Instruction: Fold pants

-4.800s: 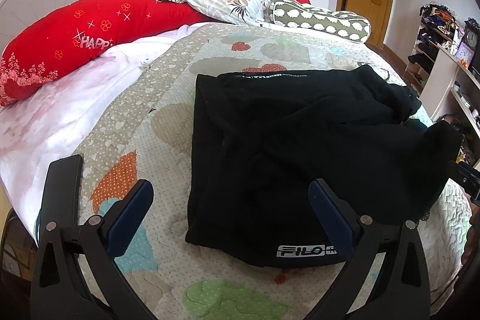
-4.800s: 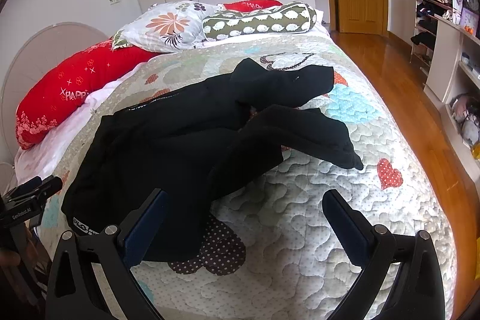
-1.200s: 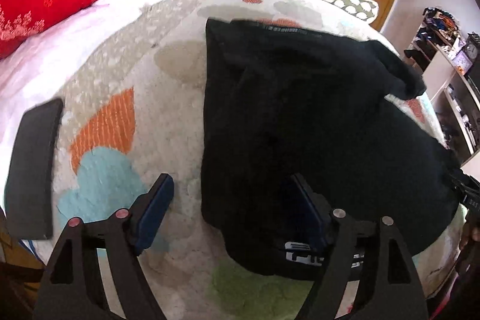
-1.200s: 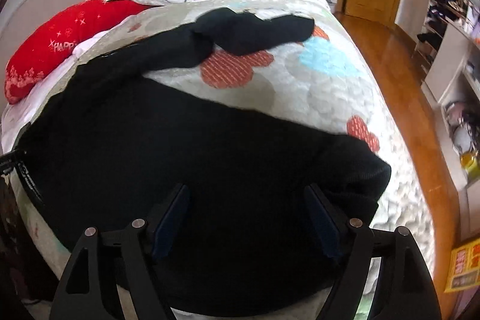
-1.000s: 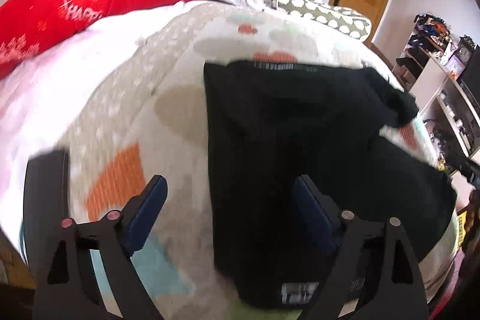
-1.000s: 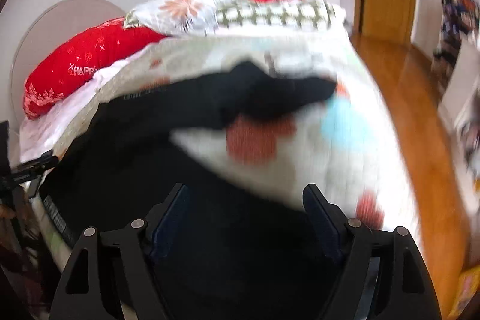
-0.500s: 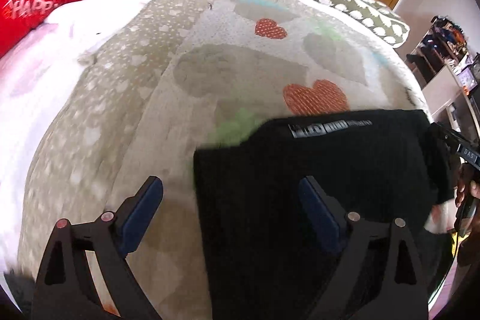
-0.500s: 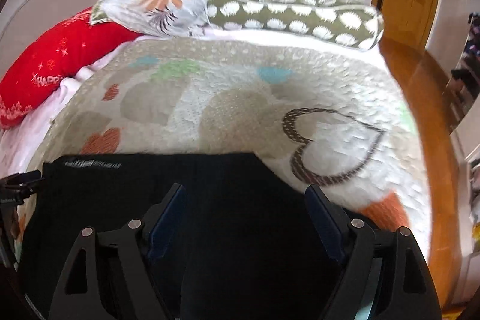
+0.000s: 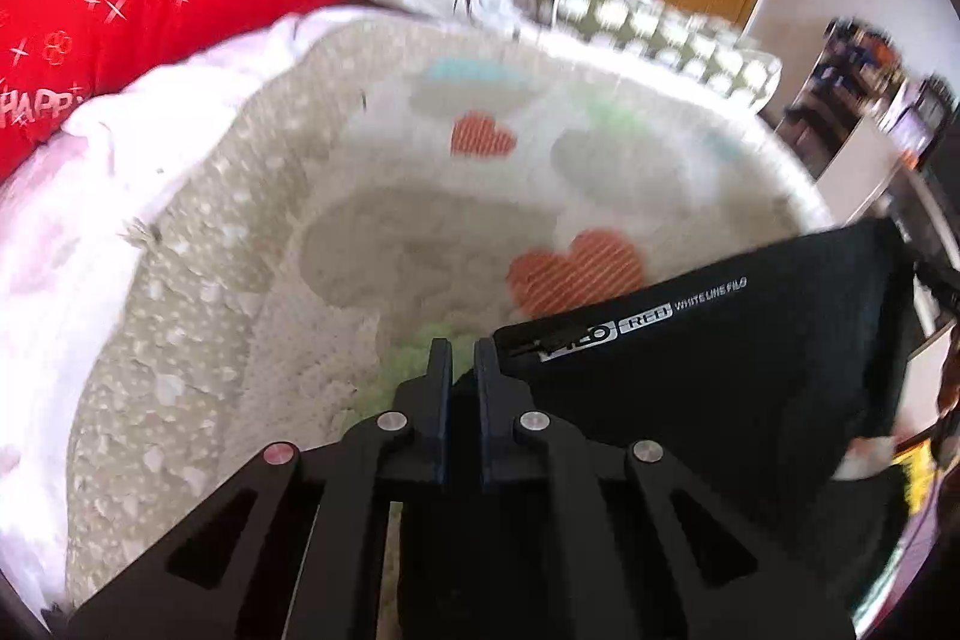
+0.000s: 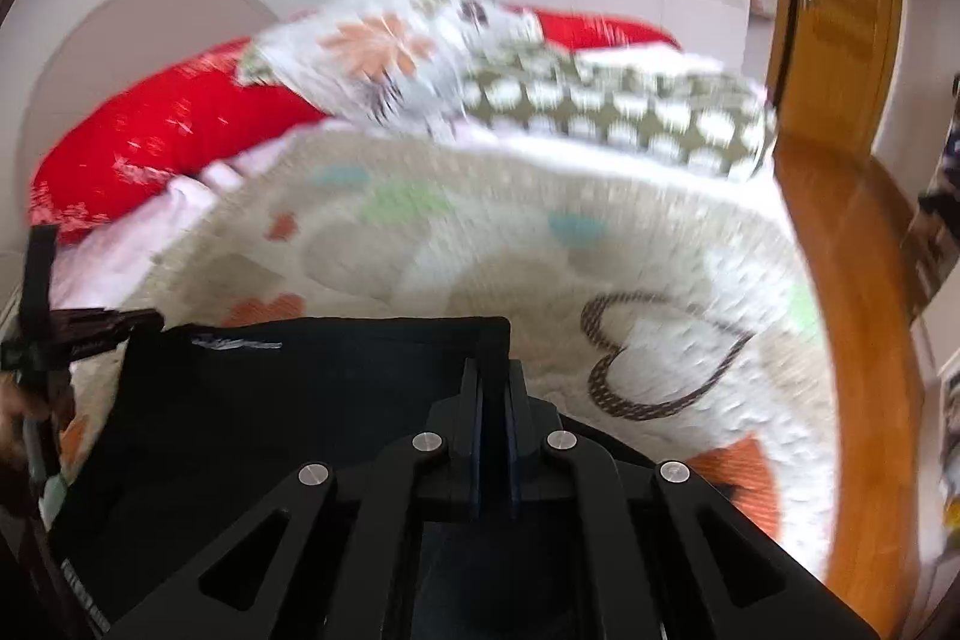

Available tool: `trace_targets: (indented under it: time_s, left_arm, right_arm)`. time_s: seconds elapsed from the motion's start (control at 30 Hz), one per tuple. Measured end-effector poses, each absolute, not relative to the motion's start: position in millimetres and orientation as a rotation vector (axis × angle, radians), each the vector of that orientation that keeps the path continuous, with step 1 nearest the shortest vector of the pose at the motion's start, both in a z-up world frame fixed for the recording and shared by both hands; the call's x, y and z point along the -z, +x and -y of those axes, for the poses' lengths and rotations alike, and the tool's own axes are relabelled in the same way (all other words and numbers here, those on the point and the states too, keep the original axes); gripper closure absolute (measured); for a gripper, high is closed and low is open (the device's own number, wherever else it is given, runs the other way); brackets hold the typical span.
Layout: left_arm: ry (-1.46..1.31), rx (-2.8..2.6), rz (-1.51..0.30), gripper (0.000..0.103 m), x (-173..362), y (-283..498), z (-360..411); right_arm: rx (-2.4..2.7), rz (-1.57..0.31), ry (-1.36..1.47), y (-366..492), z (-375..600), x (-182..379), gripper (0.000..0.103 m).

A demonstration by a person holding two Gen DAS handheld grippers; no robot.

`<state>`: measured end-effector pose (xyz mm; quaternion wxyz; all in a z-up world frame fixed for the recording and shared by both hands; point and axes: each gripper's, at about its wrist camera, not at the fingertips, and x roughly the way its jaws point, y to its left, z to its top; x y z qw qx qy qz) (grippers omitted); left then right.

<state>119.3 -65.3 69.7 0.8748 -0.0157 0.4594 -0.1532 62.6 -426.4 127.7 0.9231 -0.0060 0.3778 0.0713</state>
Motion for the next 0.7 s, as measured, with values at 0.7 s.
trace_targets:
  time_s: [0.7]
  left_arm:
    - [-0.054,0.487,-0.846,0.098,-108.2,-22.6,49.7]
  right_arm:
    - [-0.264,-0.780,-0.290,-213.1,376.2,-77.7,0.098]
